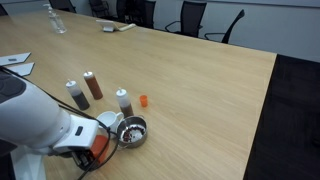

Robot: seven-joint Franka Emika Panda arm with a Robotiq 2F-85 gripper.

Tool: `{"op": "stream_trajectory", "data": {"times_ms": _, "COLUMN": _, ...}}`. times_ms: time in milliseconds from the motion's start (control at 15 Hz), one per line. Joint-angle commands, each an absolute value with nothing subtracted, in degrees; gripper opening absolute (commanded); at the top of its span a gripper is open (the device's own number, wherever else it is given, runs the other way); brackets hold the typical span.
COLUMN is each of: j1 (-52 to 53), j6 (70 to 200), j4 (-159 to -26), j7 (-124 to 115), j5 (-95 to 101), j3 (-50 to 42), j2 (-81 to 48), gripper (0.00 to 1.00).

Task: Pick up the orange cup from the table, pour its contents in the silver pot and put the orange cup back on the table.

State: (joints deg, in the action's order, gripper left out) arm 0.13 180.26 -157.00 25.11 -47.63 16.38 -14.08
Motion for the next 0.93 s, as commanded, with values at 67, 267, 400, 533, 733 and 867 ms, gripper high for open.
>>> {"op": "stream_trajectory", "data": {"times_ms": 67, "j1": 0.14, "j6": 180.27, "j4": -156.77, "j7": 25.52, "j5": -46.93, "j3": 16.36, "j2": -14.85, "gripper": 0.89}}
{"op": "stream_trajectory", "data": {"times_ms": 267, "j1": 0.15, "j6": 180.26, "j4": -156.67, "j7": 26.12, "j5": -46.61, "j3": 16.36, "j2": -14.95, "gripper": 1.00}}
{"op": "stream_trajectory", "data": {"times_ms": 400, "j1": 0.15, "j6": 180.26, "j4": -156.67, "j7": 26.19, "j5": -46.61, "j3": 16.36, "j2": -14.95, "gripper": 1.00}}
{"op": "stream_trajectory", "data": {"times_ms": 533, "j1": 0.15, "j6": 180.26, "j4": -156.66, "j7": 26.20, "j5": -46.61, "j3": 16.36, "j2": -14.95, "gripper": 1.00}}
{"op": "stream_trajectory", "data": {"times_ms": 733, "j1": 0.15, "j6": 180.26, "j4": -156.66, "j7": 26.21, "j5": -46.61, "j3": 16.36, "j2": -14.95, "gripper": 1.00}}
{"op": "stream_trajectory", "data": {"times_ms": 867, "j1": 0.15, "j6": 180.26, "j4": -156.66, "j7": 26.21, "j5": -46.61, "j3": 16.36, "j2": -14.95, "gripper": 1.00}}
